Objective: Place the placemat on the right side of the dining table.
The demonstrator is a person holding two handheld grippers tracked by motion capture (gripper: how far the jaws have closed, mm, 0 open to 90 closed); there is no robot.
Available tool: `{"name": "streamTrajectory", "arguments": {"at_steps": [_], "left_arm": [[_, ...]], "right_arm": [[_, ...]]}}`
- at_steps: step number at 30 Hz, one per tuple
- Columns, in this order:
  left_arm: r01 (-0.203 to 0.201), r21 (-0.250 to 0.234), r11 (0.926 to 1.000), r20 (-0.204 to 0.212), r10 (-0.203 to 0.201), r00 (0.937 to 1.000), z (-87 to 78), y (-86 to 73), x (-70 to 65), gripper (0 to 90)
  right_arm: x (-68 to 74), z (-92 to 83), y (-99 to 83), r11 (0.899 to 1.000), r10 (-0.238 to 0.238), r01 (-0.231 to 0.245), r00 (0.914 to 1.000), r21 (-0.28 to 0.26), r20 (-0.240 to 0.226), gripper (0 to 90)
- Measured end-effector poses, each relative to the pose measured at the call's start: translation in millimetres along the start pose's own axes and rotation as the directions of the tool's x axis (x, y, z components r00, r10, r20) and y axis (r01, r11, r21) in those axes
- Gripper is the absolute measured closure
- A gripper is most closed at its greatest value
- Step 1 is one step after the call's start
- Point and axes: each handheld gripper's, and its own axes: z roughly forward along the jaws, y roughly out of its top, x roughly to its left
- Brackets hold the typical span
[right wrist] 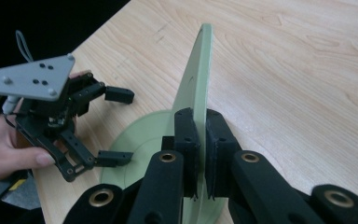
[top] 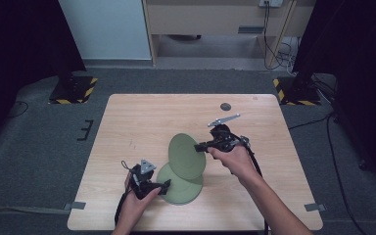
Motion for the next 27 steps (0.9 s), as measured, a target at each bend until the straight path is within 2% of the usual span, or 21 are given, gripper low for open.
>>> {"name": "streamTrajectory", "arguments": {"at_steps": [7,12,16,20,27], "left_arm": [[0.001,0.0,1.0,0.0,-0.001,1.0,-0.2,-0.1,-0.2,0.1],[-0.003,0.005,1.0,-0.001,0.003,1.0,-2.0,1.1,-1.6,1.8],[-0.004,-0.025,0.9997,-0.003,0.004,1.0,-7.6,3.3,-1.7,2.6],[-0.001,-0.036,0.9993,-0.016,0.0,0.9999,-11.7,3.3,1.8,2.7],[0.033,-0.045,0.9985,-0.044,-0.034,0.9984,-18.8,1.5,14.0,3.0]], "right_arm": [[2.8,-7.9,7.2,1.0,0.009,-0.009,0.9999,-0.029,0.008,85.9],[3.0,-18.1,11.2,0.998,0.016,-0.014,0.9994,-0.057,0.032,85.9],[0.6,-27.2,14.1,0.996,0.037,-0.033,0.9983,-0.081,0.046,85.9],[-3.3,-34.1,18.4,0.994,0.051,-0.044,0.9965,-0.099,0.067,85.9],[-9.8,-36.9,23.4,0.993,0.072,-0.06,0.9908,-0.106,0.114,85.9]]}}
